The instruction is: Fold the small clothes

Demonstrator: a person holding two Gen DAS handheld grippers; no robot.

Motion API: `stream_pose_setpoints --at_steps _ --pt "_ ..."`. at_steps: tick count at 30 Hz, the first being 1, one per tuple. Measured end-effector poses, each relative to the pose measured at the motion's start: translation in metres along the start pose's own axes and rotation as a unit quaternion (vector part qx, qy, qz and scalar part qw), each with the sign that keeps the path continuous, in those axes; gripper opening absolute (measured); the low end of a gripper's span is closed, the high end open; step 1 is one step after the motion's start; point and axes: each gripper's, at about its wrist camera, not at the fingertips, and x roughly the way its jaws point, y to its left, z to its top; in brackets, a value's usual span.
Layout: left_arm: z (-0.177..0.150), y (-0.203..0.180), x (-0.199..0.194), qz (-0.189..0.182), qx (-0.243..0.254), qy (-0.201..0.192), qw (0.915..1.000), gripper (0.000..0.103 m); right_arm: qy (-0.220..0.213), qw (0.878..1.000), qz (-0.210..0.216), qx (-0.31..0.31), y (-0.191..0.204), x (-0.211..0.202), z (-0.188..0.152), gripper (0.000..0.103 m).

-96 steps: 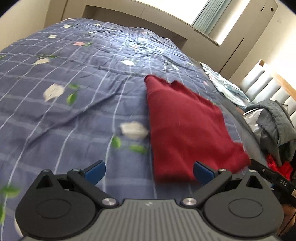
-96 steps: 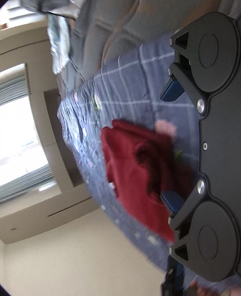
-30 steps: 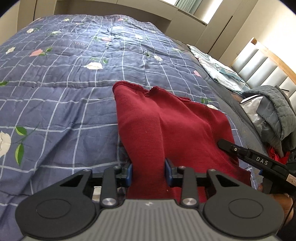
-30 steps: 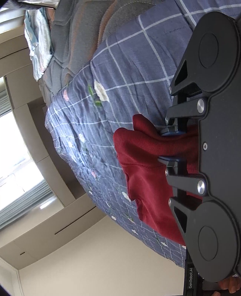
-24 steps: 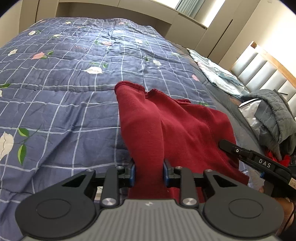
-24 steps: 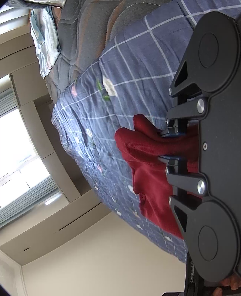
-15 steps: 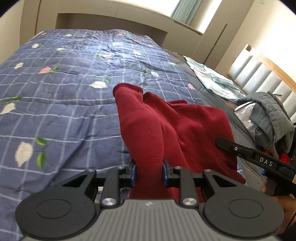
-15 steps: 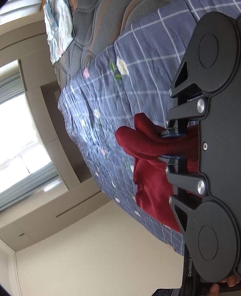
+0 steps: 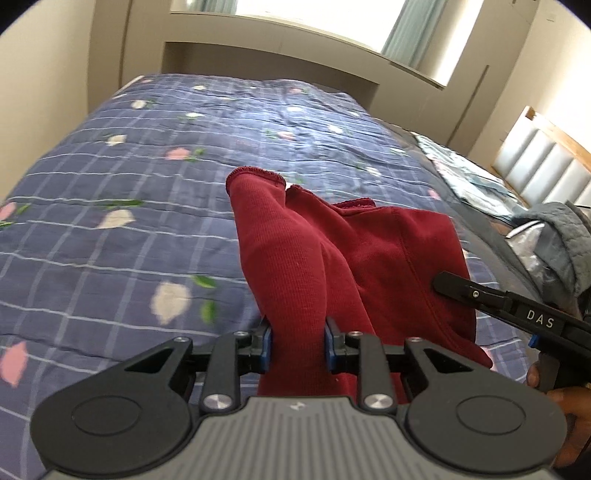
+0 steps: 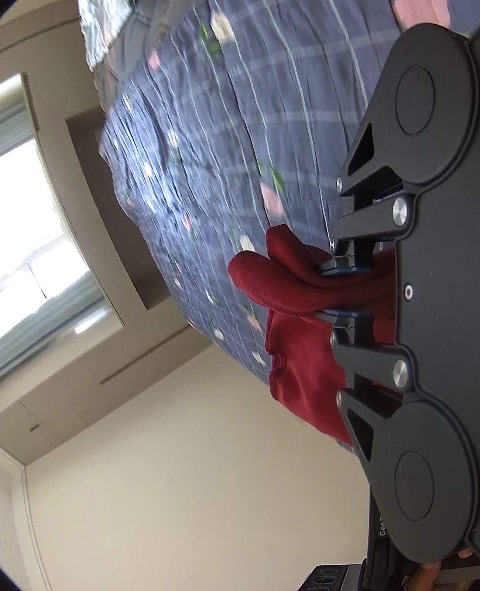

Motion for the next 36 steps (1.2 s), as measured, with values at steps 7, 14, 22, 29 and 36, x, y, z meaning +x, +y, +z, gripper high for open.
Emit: stream_pose_setpoints --at_steps 7,14,22,29,36 --pt "0.004 0.060 -0.004 0.025 -0.025 0.004 0.9994 0.028 0.022 0.999 0.024 0.001 0.042 0.051 -0.013 0.018" --pt "0.004 0.106 0.009 0.029 -0.049 0.009 0.9983 0.028 0.043 0.999 0.020 0.007 0.057 0.092 -0.022 0.018" --pt "-0.008 0.132 0.030 0.020 -0.071 0.018 0.9971 0.029 0.041 0.999 -0.020 -0.012 0.045 0.108 -0.035 0.018" --pt "-0.013 0.134 0.033 0.029 -0.071 0.026 0.9967 0.056 0.027 0.999 -0.038 -0.025 0.041 0.105 -0.043 0.036" --pt "-0.021 0.124 0.009 0.035 -0.060 0.006 0.9975 0.088 -0.028 0.994 -0.051 -0.093 0.064 0.070 -0.053 0.085"
